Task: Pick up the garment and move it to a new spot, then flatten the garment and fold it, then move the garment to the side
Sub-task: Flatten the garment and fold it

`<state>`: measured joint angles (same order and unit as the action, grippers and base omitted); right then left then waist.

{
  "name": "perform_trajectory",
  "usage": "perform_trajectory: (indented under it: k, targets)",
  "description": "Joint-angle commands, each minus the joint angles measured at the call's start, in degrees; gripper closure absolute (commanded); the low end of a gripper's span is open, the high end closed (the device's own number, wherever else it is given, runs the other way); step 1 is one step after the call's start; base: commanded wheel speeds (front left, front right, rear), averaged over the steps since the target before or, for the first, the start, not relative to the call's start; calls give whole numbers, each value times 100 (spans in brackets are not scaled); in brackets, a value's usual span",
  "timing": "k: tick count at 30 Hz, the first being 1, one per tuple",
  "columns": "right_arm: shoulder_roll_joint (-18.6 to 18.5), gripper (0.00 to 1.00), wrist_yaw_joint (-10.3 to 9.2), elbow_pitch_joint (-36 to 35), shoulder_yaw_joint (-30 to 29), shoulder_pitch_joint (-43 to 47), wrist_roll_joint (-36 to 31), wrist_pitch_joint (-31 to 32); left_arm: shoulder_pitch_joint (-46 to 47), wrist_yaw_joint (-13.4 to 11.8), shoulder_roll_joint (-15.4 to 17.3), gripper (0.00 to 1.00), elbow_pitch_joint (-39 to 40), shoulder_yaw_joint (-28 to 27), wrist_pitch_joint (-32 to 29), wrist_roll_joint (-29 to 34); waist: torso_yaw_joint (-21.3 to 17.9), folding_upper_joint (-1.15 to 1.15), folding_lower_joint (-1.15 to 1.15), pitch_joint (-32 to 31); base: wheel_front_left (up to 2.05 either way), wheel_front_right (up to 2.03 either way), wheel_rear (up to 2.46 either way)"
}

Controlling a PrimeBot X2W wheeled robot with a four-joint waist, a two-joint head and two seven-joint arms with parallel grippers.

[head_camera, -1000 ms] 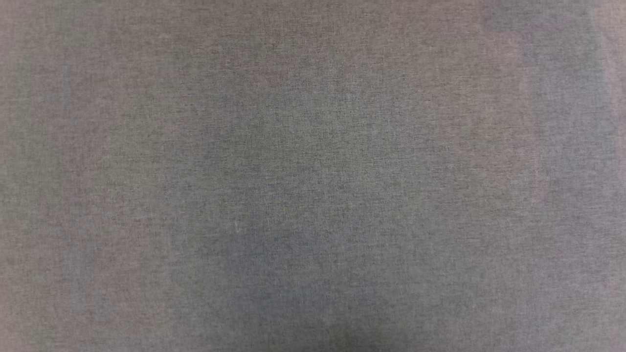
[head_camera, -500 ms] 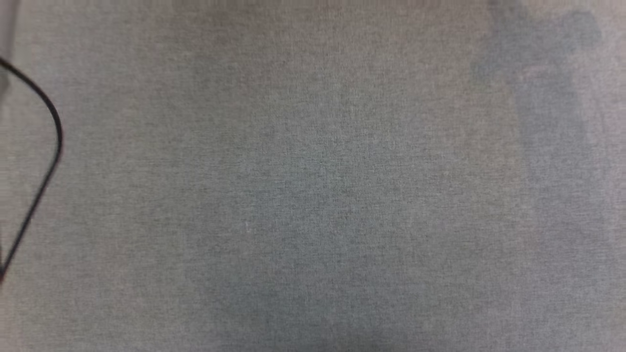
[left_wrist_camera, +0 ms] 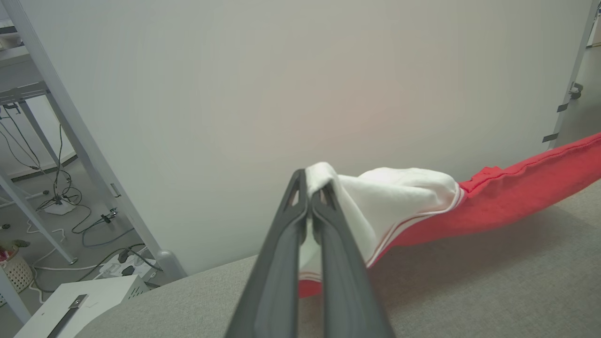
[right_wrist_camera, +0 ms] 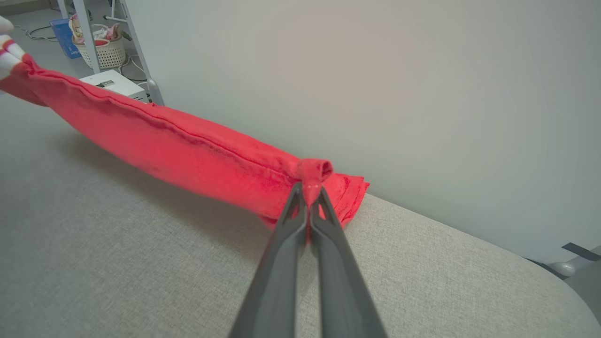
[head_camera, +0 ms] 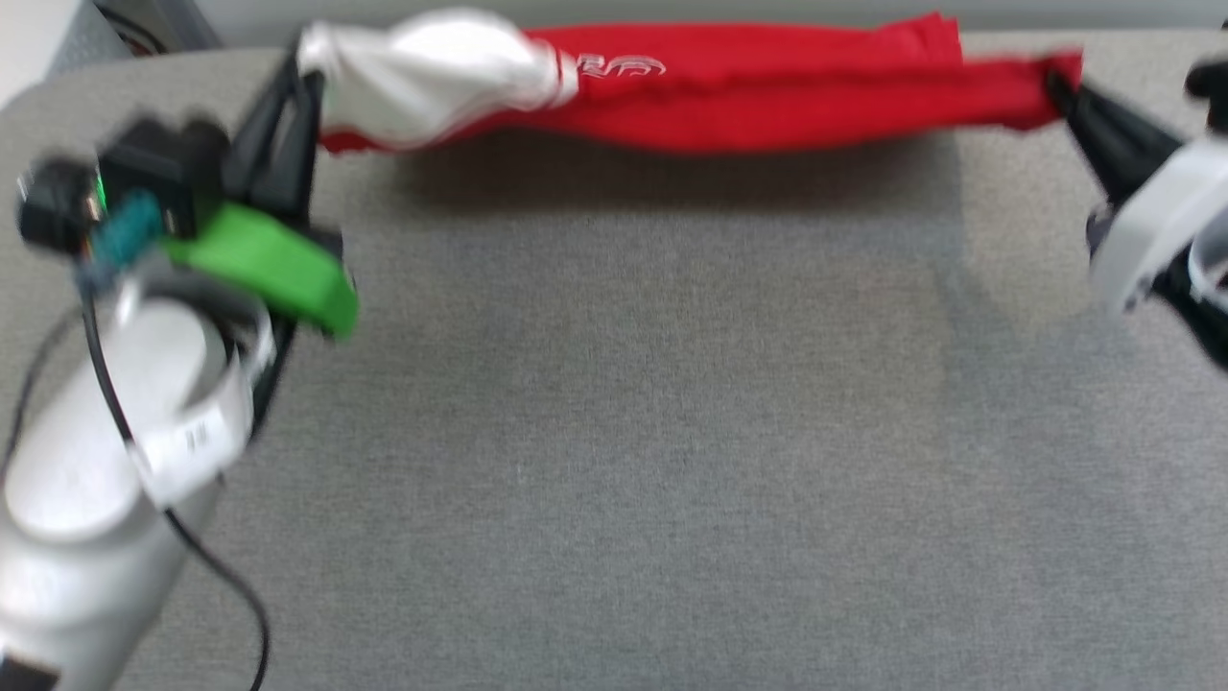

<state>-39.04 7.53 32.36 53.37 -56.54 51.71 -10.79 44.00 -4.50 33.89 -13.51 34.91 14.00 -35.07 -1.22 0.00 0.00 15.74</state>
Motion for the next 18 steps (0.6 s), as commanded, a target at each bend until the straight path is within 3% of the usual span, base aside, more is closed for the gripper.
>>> perform_trajectory:
  k: [1, 9, 18]
  targets:
    - [-78, 100, -4, -106, 35, 280, 81, -15, -389, -146, 107, 100, 227, 12, -46, -86, 78, 0, 0, -522, 0, 0, 0]
    - [-415, 100, -4, -578, 106, 1873, 307, 36, -2496, -961, 446, 100, 1438, 222, -354, -452, 138, 0, 0, -976, 0, 0, 0]
    - [-608, 100, -4, -872, -194, 3372, 327, 24, -3964, -1283, 431, 100, 1747, 507, -426, -917, 192, 0, 0, -1224, 0, 0, 0]
